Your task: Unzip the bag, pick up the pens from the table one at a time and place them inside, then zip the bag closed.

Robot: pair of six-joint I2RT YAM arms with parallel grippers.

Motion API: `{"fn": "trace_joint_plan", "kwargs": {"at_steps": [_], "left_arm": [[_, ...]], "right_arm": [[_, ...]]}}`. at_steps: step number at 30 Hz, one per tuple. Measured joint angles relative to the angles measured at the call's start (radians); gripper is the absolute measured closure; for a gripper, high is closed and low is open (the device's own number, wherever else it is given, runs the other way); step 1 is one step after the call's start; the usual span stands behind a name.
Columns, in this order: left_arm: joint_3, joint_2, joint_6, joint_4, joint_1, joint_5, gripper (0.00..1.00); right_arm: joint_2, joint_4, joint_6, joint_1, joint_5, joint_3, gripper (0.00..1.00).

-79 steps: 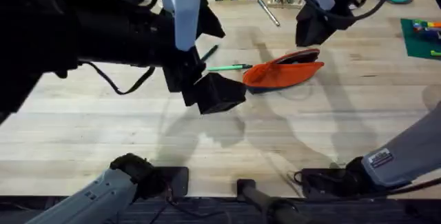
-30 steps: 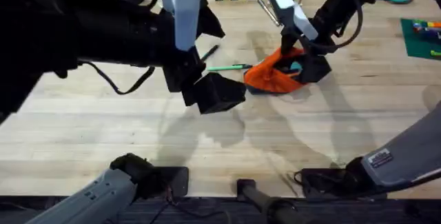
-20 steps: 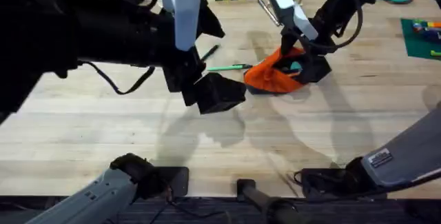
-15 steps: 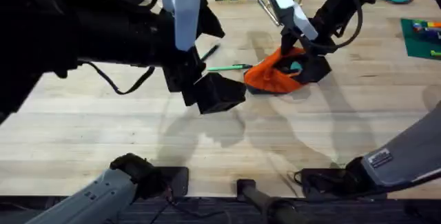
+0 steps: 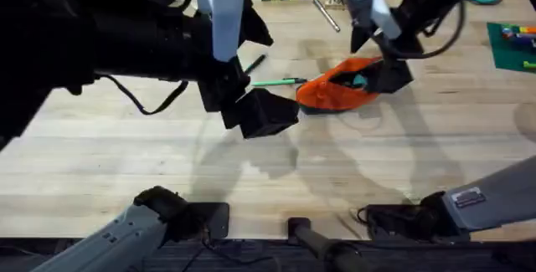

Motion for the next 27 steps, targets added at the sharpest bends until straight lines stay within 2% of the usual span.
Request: {"fn": "trace_joint_plan", "kwargs": {"at_steps": [8,16,22,27], "left_arm": [[0.000,0.000,0.000,0.000,0.000,0.000,0.008],[0.000,0.000,0.000,0.000,0.000,0.000,0.008],[0.000,0.000,0.000,0.000,0.000,0.000,0.008],[0.000,0.000,0.000,0.000,0.000,0.000,0.008]], "right_arm": [[-0.120,0.031,0.073,-0.054,-0.004,0.000,0.005],[-0.196,0.068,0.264,-0.106,-0.050,0.000,0.005],[-0.268,0.085,0.350,-0.112,-0.059,0.000,0.005],[-0.305,0.123,0.514,-0.112,-0.070,0.000,0.005]]}}
